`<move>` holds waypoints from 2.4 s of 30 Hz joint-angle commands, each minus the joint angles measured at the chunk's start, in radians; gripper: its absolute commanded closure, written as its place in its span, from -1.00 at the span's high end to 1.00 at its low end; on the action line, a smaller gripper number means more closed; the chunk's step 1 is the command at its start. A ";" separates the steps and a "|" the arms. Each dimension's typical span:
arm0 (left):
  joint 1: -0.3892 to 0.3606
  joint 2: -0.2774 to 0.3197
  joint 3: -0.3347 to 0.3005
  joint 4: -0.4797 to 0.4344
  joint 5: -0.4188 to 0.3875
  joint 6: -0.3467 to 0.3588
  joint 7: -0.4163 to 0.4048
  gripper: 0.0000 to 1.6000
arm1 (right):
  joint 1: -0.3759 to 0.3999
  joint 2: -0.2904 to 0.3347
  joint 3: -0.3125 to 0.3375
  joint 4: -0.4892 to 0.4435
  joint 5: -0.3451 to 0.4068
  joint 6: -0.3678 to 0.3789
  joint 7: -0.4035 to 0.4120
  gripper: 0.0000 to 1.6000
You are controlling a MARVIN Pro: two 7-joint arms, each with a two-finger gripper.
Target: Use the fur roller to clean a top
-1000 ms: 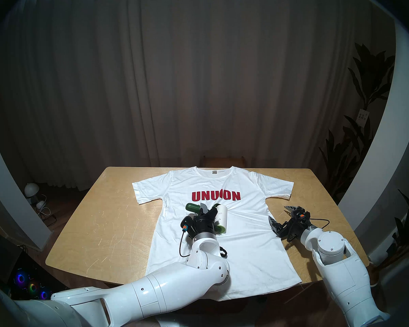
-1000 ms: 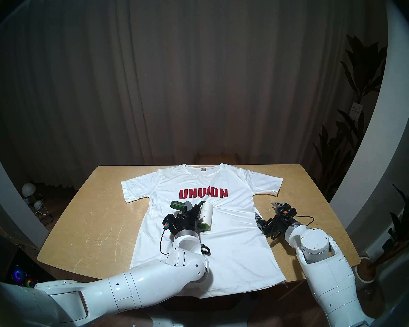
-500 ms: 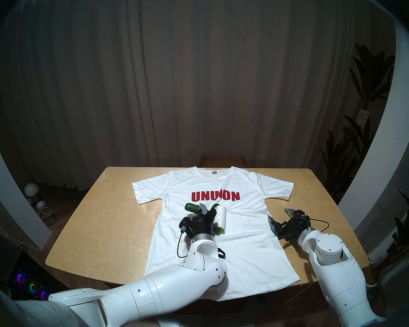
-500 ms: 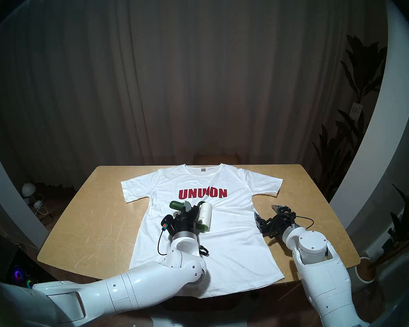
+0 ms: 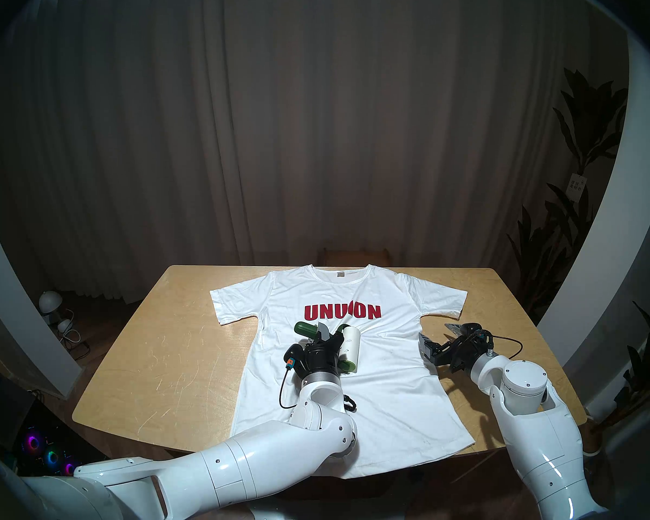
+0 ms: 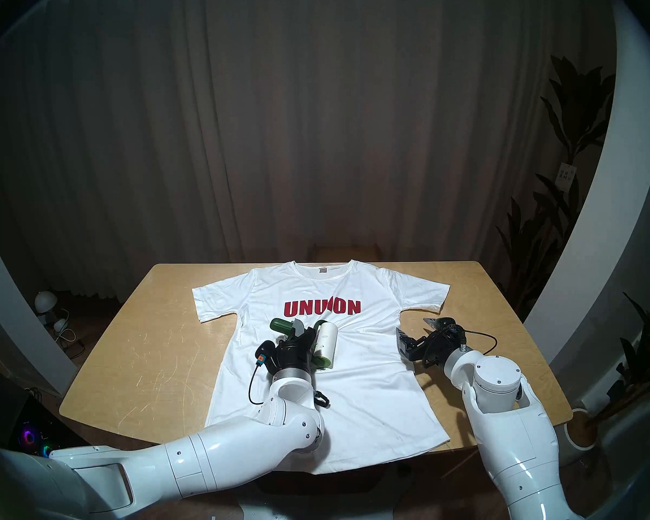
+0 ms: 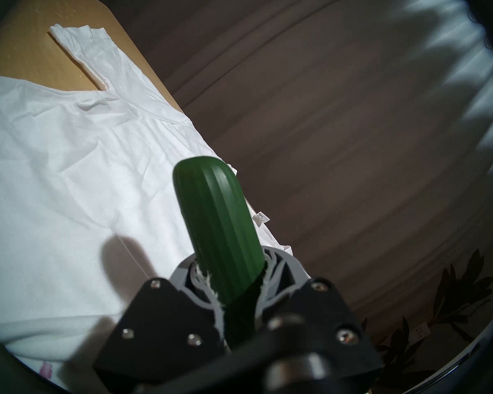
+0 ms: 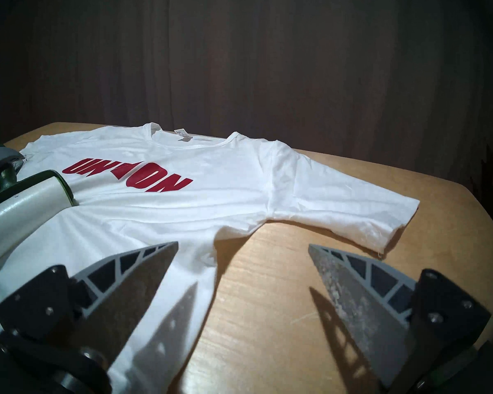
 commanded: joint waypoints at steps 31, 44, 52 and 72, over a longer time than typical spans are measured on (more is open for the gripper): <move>0.055 0.050 -0.024 -0.027 -0.070 0.028 0.070 -1.00 | 0.012 0.038 -0.085 0.136 -0.103 -0.117 -0.016 1.00; 0.107 0.068 -0.076 -0.065 -0.134 -0.027 -0.004 -1.00 | -0.019 0.041 -0.080 0.140 -0.125 -0.118 -0.042 1.00; 0.141 0.102 -0.102 -0.096 -0.165 -0.032 -0.129 -1.00 | -0.024 0.038 -0.086 0.139 -0.131 -0.123 -0.059 1.00; 0.189 0.169 -0.153 -0.037 -0.243 -0.032 -0.445 -1.00 | -0.019 0.021 -0.106 0.138 -0.147 -0.134 -0.120 1.00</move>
